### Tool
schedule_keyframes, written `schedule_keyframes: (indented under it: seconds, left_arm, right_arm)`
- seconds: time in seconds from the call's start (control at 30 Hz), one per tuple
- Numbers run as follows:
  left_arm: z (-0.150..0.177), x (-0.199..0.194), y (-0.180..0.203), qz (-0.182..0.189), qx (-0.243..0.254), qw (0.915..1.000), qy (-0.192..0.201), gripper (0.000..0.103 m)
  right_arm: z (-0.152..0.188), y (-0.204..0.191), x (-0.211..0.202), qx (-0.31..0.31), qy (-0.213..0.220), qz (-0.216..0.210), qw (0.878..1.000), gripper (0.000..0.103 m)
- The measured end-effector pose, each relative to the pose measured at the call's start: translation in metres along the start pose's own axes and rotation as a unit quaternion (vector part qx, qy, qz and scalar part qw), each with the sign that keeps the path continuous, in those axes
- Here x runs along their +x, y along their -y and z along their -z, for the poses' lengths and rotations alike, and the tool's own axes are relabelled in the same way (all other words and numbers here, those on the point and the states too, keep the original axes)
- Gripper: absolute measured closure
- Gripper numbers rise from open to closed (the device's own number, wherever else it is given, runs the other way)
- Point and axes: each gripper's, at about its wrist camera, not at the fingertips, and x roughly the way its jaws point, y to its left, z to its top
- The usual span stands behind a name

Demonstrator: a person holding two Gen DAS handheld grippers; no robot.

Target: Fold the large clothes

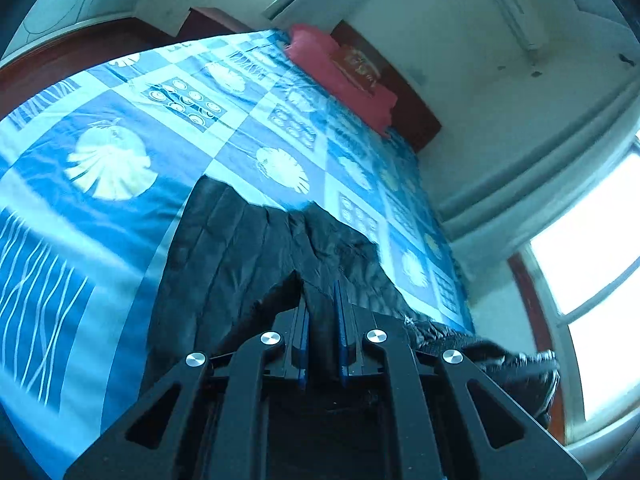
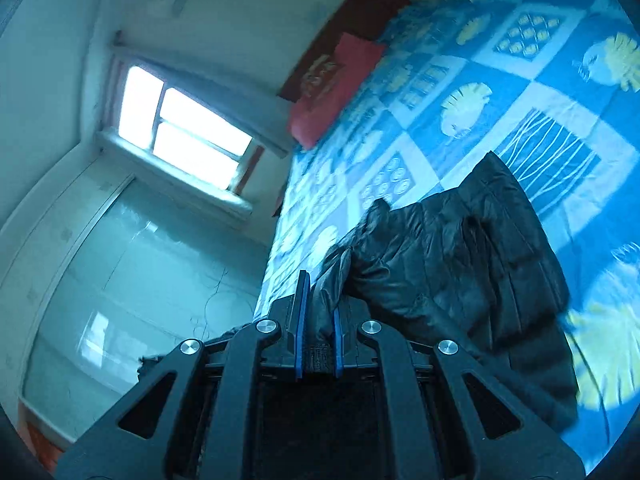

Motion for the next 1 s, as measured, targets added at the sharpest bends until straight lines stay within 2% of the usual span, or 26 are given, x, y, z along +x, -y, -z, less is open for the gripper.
schedule_keyframes:
  seconds: [0.13, 0.37, 0.57, 0.67, 0.7, 0.77, 0.8, 0.83, 0.87, 0.9, 0.93, 1.0]
  left_arm:
    - [-0.027, 0.058, -0.011, -0.032, -0.01, 0.9994, -0.013, 0.092]
    - [-0.054, 0.139, -0.036, -0.082, -0.027, 0.9956, -0.036, 0.092]
    - [-0.06, 0.179, -0.042, -0.124, 0.02, 0.9909, -0.047, 0.092]
    - [-0.058, 0.185, -0.04, -0.124, 0.033, 0.9909, -0.039, 0.09]
    - [-0.058, 0.183, -0.041, -0.116, 0.029, 0.9922, -0.034, 0.087]
    - [-0.061, 0.177, -0.041, -0.102, 0.011, 0.9941, -0.034, 0.082]
    - [-0.064, 0.171, -0.04, -0.093, 0.003, 0.9952, -0.033, 0.077]
    - [-0.066, 0.165, -0.038, -0.081, -0.003, 0.9963, -0.029, 0.073]
    - [-0.069, 0.161, -0.036, -0.069, -0.009, 0.9973, -0.023, 0.061]
    - [-0.072, 0.156, -0.036, -0.052, -0.017, 0.9984, -0.014, 0.044]
    - [-0.076, 0.145, -0.035, -0.028, -0.03, 0.9991, 0.007, 0.034]
    - [-0.081, 0.125, -0.035, 0.006, -0.057, 0.9976, 0.039, 0.033]
  right_arm:
    - [-0.031, 0.029, 0.054, 0.029, -0.005, 0.028, 0.999, 0.093]
    - [-0.066, 0.073, 0.134, 0.054, -0.023, 0.084, 0.995, 0.092]
    - [-0.069, 0.103, 0.169, 0.058, -0.037, 0.116, 0.991, 0.092]
    - [-0.067, 0.108, 0.17, 0.055, -0.029, 0.116, 0.991, 0.087]
    - [-0.067, 0.107, 0.167, 0.057, -0.026, 0.106, 0.992, 0.084]
    - [-0.068, 0.105, 0.159, 0.056, -0.019, 0.087, 0.994, 0.07]
    - [-0.07, 0.101, 0.152, 0.053, -0.008, 0.072, 0.996, 0.047]
    - [-0.072, 0.095, 0.142, 0.045, 0.011, 0.064, 0.997, 0.034]
    - [-0.074, 0.089, 0.134, 0.035, 0.024, 0.059, 0.997, 0.032]
    - [-0.076, 0.085, 0.129, 0.029, 0.028, 0.056, 0.998, 0.032]
    - [-0.076, 0.08, 0.122, 0.022, 0.034, 0.056, 0.998, 0.032]
    - [-0.074, 0.072, 0.115, 0.008, 0.039, 0.062, 0.997, 0.032]
